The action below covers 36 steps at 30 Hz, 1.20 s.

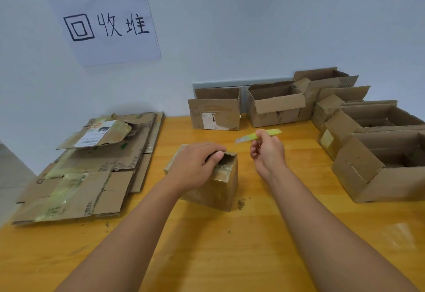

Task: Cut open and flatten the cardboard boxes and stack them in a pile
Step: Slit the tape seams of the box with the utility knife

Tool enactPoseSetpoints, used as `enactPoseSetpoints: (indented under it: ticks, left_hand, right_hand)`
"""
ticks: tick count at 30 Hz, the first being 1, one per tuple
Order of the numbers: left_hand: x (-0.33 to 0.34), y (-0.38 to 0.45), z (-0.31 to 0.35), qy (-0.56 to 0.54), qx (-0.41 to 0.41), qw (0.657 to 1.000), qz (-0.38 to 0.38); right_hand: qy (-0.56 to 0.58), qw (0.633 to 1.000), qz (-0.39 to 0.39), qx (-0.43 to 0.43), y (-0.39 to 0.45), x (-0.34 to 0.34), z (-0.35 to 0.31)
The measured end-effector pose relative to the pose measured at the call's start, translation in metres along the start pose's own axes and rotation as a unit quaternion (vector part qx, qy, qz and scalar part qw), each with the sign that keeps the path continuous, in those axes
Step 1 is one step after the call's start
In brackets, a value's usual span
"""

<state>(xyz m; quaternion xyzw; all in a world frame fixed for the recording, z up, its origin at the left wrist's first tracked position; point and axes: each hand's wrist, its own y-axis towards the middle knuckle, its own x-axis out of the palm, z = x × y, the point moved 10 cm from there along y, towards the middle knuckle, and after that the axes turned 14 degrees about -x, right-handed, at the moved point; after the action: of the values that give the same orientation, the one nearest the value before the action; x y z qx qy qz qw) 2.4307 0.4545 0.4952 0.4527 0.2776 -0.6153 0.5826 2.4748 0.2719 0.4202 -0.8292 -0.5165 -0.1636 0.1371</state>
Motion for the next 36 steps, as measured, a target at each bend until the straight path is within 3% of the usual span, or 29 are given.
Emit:
enactPoseSetpoints:
  ticks: [2, 6, 9, 11, 14, 17, 21, 25, 31, 36]
  left_hand:
    - [-0.002, -0.002, 0.001, -0.01, 0.012, 1.0, 0.001]
    - [-0.011, -0.008, -0.004, -0.019, 0.005, 0.999, 0.028]
    - [-0.032, -0.017, -0.016, 0.124, -0.062, 0.981, 0.135]
    - [-0.036, -0.021, -0.033, 0.185, -0.15, 0.965, 0.108]
    - [-0.028, -0.031, -0.047, 0.128, -0.233, 0.964, -0.004]
    - [-0.025, -0.031, -0.034, 0.187, -0.211, 0.959, -0.045]
    - [-0.02, -0.031, -0.021, 0.202, -0.157, 0.96, -0.118]
    - [-0.018, -0.038, -0.017, 0.133, -0.096, 0.969, -0.187]
    - [-0.015, -0.034, -0.012, 0.048, -0.088, 0.979, -0.176]
    - [-0.011, -0.027, -0.004, 0.163, -0.031, 0.979, -0.119]
  right_hand:
    - [0.025, 0.999, -0.011, -0.035, -0.014, -0.002, -0.009]
    - [-0.046, 0.984, -0.123, -0.124, -0.057, 0.013, -0.017]
    - [-0.092, 0.964, -0.137, -0.206, -0.079, 0.012, -0.023]
    - [-0.103, 0.959, -0.114, -0.239, -0.09, 0.004, -0.026]
    - [-0.081, 0.958, -0.159, -0.226, -0.114, 0.012, -0.022]
    - [-0.049, 0.955, -0.213, -0.202, -0.133, 0.025, -0.019]
    - [-0.071, 0.957, -0.098, -0.265, -0.114, -0.008, -0.047]
    - [-0.108, 0.947, -0.122, -0.276, -0.099, -0.015, -0.063]
    - [-0.148, 0.937, -0.233, -0.213, -0.101, 0.01, -0.042]
    - [-0.192, 0.928, -0.244, -0.206, -0.101, 0.016, -0.024]
